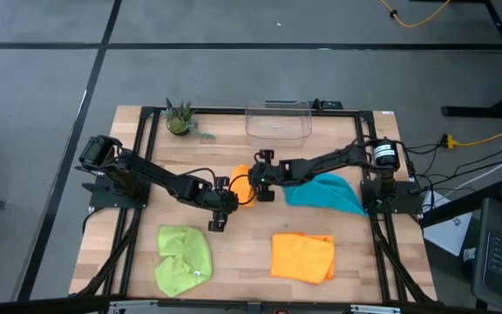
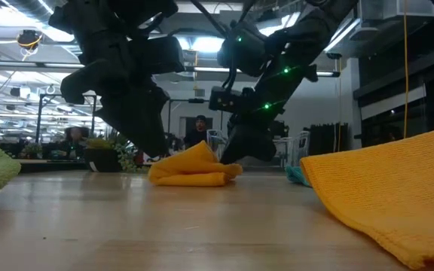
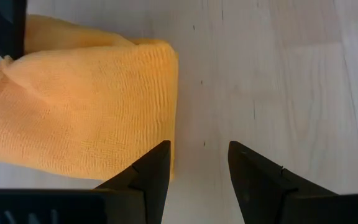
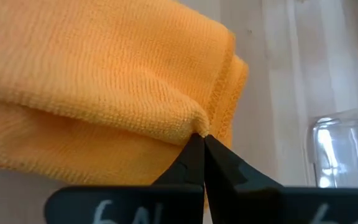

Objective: Fold microfiber towels
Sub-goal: Fold the top orange towel on the table

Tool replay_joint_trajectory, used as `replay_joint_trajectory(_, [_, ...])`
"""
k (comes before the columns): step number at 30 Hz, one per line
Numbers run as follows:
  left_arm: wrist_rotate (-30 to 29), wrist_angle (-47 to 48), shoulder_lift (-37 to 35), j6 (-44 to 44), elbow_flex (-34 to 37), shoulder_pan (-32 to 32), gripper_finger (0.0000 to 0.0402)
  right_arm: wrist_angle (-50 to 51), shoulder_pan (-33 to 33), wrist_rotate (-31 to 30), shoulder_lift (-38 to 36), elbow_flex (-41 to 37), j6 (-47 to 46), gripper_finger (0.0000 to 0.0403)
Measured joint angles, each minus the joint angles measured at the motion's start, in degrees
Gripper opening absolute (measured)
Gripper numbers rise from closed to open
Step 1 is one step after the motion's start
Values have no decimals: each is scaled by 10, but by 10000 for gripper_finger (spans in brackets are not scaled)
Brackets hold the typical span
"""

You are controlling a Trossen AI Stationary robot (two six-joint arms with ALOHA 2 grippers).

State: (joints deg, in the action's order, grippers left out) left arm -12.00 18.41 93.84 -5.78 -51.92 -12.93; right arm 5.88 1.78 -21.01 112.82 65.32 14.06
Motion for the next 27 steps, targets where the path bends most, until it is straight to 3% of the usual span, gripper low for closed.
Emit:
replay_joint_trajectory(10, [-48, -45, 0, 42, 0, 8, 155, 2, 0, 16, 0, 0, 4, 5])
replay_joint_trajectory(18, [-39, -53, 7, 56, 0, 28, 155, 4, 0, 14, 0, 0, 2, 67])
replay_joint_trajectory(27, [-34, -66, 7, 64, 0, 27, 155, 70, -19, -122, -1, 31, 13, 152])
